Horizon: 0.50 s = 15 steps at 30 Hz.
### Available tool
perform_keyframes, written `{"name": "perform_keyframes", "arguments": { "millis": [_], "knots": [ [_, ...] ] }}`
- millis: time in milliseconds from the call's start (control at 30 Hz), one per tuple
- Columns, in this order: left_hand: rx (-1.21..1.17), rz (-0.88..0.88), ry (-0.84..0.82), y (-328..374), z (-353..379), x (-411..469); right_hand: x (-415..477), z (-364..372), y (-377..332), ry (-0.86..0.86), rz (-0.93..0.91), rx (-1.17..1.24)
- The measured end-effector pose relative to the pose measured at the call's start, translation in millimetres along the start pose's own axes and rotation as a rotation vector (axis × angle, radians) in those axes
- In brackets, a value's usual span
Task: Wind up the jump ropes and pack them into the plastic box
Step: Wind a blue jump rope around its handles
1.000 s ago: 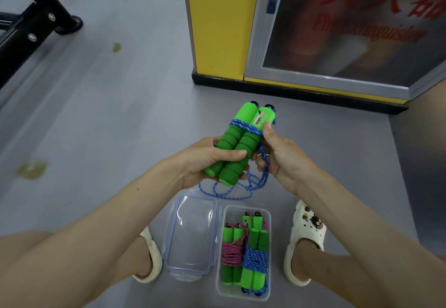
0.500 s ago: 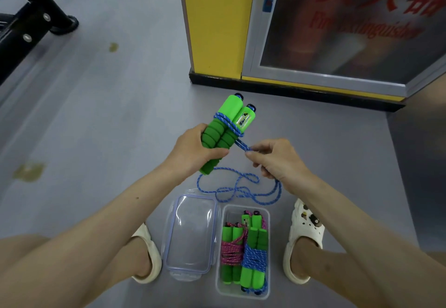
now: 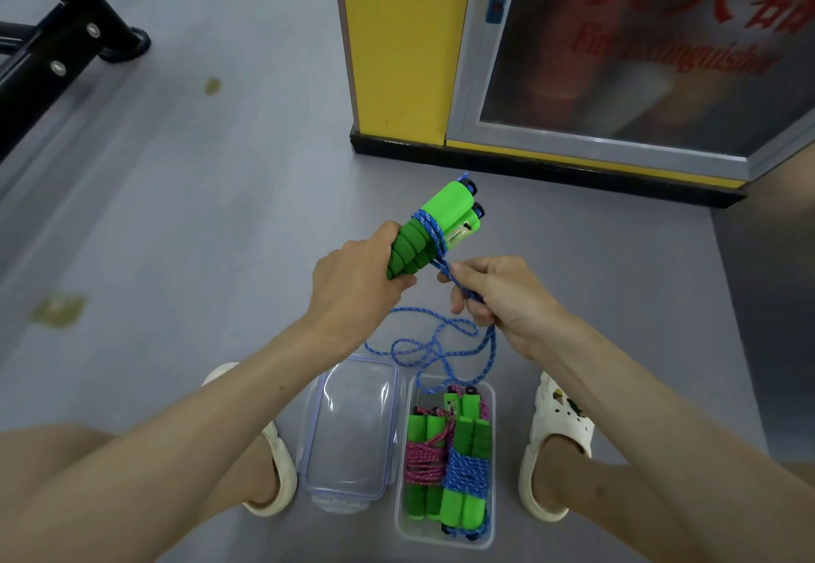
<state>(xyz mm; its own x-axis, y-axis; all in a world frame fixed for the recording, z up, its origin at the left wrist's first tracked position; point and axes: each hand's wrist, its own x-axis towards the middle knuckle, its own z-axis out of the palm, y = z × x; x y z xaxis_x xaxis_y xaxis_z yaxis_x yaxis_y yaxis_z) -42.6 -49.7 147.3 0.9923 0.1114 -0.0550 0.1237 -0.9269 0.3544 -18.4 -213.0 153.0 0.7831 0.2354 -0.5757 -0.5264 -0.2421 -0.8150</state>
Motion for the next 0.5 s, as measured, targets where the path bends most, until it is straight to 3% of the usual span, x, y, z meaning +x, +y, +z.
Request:
{"name": "perform_keyframes", "arguments": {
  "millis": [133,333,500],
  "knots": [
    [0.176,0.127,0.105,2.3,3.1,-7.2,-0.6,3.2,0.9,-0.051,-0.044,-0.103],
    [0.334,0.205,0.161,6.2,4.2,-10.5,1.9,6.5,0.6,-0.009,-0.018,0.026],
    [0.466,0.249,0.241,7.8,7.6,-8.8,3.0,10.1,-3.1,-0.083,0.002,0.140]
  ]
}}
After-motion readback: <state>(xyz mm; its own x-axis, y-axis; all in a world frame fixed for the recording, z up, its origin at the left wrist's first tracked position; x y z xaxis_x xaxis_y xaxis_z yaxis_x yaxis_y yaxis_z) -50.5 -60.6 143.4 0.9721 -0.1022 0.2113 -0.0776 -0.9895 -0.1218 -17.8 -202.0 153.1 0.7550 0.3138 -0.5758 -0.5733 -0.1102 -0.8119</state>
